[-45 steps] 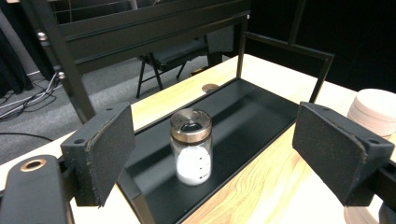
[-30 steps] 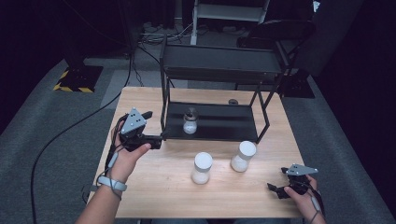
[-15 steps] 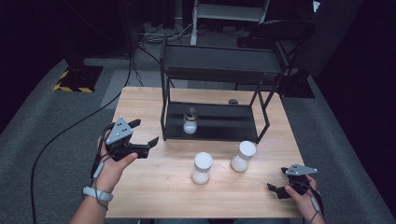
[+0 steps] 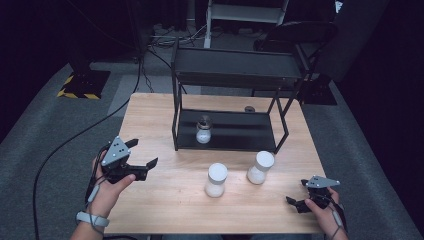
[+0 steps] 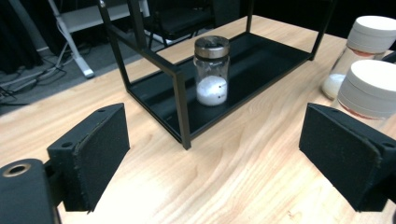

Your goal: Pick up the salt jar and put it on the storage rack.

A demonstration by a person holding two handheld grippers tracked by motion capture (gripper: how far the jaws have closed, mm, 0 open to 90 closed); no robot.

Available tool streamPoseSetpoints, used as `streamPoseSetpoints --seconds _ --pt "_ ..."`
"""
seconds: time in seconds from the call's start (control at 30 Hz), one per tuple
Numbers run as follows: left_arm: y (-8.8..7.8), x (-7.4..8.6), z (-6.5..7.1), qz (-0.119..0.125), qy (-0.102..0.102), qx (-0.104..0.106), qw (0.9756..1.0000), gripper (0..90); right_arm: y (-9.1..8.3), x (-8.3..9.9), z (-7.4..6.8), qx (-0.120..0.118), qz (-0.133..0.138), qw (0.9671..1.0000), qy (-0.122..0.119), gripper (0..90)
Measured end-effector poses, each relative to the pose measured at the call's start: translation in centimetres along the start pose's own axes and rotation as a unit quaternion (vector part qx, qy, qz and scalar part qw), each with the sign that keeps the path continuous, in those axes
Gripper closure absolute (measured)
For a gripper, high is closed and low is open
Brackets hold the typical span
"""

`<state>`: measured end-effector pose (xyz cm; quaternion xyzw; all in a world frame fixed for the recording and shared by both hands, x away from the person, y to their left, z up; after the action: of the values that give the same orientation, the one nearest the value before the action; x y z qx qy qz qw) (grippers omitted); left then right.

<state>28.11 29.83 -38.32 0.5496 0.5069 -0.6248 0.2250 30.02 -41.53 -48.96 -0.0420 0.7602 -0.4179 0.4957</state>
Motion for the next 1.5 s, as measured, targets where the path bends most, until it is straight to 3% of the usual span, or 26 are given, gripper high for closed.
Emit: streamPoseSetpoints --seconds 0.47,1.0,1.5 --pt "-0.2 4.4 -0.7 -0.036 -0.02 -0.02 0.9989 5.1 0.0 0.0 0.0 0.0 0.0 1.0 0.0 0.0" --pt "1.1 9.1 -0.6 -0.082 -0.031 -0.037 0.9954 5.4 0.0 0.0 0.0 0.0 0.0 1.0 0.0 0.0" --pt "1.9 10.8 -0.4 -0.134 -0.038 -0.04 0.9894 5.6 0.0 0.0 0.0 0.0 0.0 1.0 0.0 0.0"
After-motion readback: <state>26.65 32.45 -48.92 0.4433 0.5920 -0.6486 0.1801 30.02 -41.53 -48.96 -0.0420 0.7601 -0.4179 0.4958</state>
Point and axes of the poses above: each handheld gripper's, and its own axes: y roughly forward along the jaws, x roughly out of its underside, z roughly to its right, the point moved 6 cm from there along y, roughly forward along the jaws, and after that the axes turned 14 degrees about -x, right-handed, at the moved point
